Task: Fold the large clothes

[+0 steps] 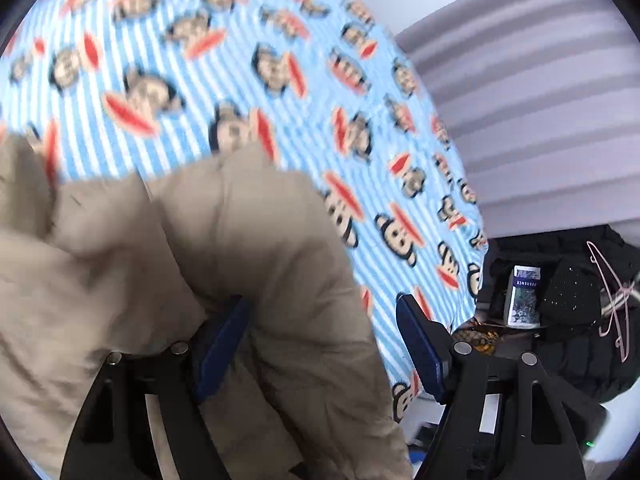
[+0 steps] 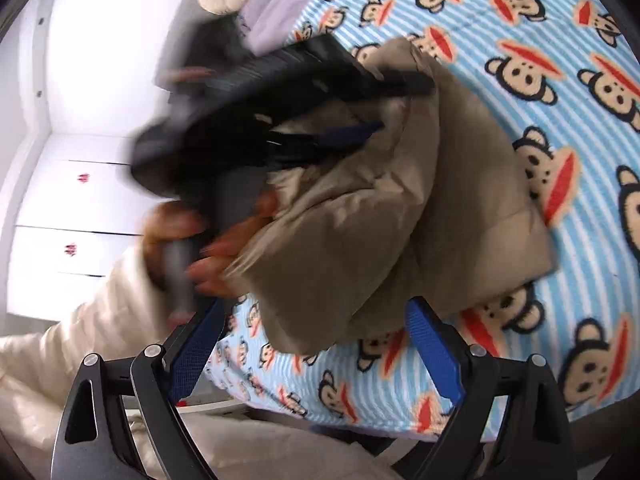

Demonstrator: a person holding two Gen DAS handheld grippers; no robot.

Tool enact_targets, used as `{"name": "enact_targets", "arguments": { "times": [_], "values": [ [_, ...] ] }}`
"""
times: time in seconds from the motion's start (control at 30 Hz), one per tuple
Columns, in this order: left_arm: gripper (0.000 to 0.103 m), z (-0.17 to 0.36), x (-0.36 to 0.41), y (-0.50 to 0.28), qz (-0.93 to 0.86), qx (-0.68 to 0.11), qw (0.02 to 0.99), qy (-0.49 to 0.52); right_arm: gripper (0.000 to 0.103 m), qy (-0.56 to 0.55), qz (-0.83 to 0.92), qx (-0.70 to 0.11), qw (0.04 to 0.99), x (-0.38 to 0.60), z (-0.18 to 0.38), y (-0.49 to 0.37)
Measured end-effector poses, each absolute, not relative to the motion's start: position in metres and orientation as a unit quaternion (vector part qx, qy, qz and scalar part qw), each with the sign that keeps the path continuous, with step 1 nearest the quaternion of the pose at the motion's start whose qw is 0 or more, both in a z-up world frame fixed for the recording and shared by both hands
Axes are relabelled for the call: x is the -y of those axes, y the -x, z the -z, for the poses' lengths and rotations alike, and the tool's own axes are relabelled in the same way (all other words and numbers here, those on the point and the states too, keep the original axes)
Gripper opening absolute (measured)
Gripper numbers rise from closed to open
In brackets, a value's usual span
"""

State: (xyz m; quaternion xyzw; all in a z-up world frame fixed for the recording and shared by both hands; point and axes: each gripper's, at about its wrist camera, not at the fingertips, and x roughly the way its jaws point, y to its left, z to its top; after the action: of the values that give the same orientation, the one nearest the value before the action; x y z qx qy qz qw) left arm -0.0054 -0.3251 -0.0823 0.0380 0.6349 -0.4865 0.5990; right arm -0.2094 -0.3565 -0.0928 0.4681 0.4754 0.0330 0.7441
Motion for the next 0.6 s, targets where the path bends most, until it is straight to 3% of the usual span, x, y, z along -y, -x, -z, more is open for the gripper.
{"name": "enact_targets", "arguments": {
  "times": [0.07, 0.13, 0.17, 0.27, 0.37, 0.6],
  "values": [
    [0.077, 0.052, 0.301, -0.002, 0.482, -0.580, 0.655, -0.049, 0.071, -0.460, -0.009, -0.486, 0.743, 0.353, 0.101, 0.198],
    [0.077, 0.033, 0.270, -0.017, 0.443, -0.535, 0.717, -0.063, 0.025, -0.450, 0.006, -0.490, 0.746, 0.353, 0.103, 0.190],
    [0.077, 0.031, 0.254, -0.027, 0.417, -0.523, 0.740, -0.072, 0.018, -0.430, 0.015, -0.495, 0.755, 0.350, 0.101, 0.186],
    [0.077, 0.047, 0.214, -0.058, 0.337, -0.526, 0.775, -0.093, 0.012, -0.330, 0.044, -0.505, 0.796, 0.338, 0.082, 0.182],
    [0.077, 0.073, 0.197, -0.076, 0.311, -0.554, 0.769, -0.071, 0.012, -0.307, 0.064, -0.500, 0.807, 0.340, 0.078, 0.196],
    [0.077, 0.121, 0.283, -0.061, 0.323, -0.551, 0.760, -0.123, 0.012, -0.345, 0.112, -0.520, 0.773, 0.366, 0.119, 0.219]
  ]
}}
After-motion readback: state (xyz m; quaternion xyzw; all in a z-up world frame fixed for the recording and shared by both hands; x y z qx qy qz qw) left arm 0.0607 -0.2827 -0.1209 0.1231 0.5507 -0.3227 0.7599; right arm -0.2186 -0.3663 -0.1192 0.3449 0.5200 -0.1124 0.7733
